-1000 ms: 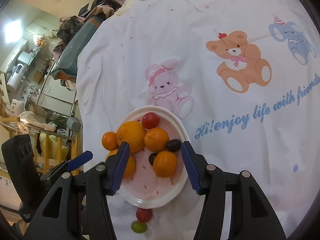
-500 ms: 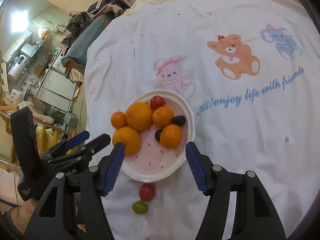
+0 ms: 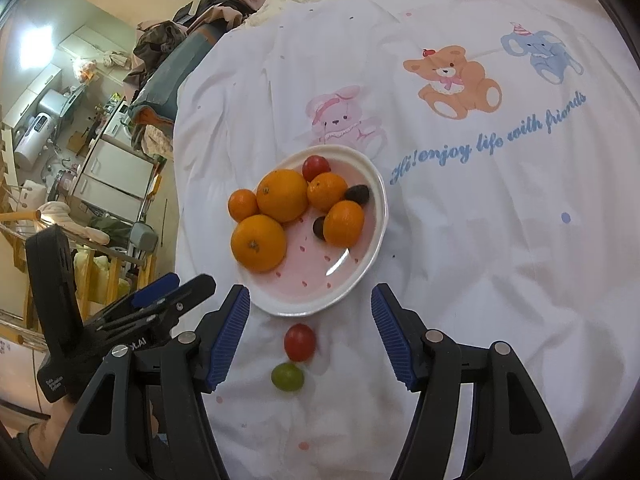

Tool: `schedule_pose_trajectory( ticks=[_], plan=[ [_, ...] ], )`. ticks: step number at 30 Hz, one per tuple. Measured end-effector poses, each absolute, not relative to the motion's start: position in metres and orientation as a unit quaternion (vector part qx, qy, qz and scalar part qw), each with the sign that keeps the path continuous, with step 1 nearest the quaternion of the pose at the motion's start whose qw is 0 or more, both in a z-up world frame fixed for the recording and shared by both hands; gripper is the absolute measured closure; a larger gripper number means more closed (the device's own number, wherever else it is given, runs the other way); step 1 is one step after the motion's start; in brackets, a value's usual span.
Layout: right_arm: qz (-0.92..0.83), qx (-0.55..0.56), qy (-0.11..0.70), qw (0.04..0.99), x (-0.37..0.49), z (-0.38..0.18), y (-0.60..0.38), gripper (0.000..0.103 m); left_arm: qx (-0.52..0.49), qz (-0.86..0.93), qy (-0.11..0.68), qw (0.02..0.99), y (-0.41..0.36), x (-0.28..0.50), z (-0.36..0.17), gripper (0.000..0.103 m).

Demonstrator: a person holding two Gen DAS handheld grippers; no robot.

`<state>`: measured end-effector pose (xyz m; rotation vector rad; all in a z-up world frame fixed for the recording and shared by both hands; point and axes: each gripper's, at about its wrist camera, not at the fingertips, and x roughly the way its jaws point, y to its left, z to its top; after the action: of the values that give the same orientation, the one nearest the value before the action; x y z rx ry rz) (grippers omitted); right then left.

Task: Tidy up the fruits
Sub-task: 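Withdraw both open tools from the plate, then grasp the remaining red tomato with the left tool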

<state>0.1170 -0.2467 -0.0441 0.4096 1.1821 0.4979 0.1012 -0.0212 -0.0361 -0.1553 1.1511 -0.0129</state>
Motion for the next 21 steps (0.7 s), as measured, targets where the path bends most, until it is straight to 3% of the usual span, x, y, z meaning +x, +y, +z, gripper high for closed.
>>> schedule_pose_trajectory(
  ticks=[12, 21],
  plan=[
    [0.213, 0.219, 0.572, 0.761, 0.105, -0.061, -0.253, 0.037, -0.094, 0.01, 0.567, 0.818, -0.015, 0.074, -0.057, 0.025],
    [0.191, 0.229, 0.581, 0.757, 0.107, -0.07, -0.267, 0.036, -0.083, -0.04, 0.613, 0.784, -0.059, 0.086, -0.093, 0.025]
  ],
)
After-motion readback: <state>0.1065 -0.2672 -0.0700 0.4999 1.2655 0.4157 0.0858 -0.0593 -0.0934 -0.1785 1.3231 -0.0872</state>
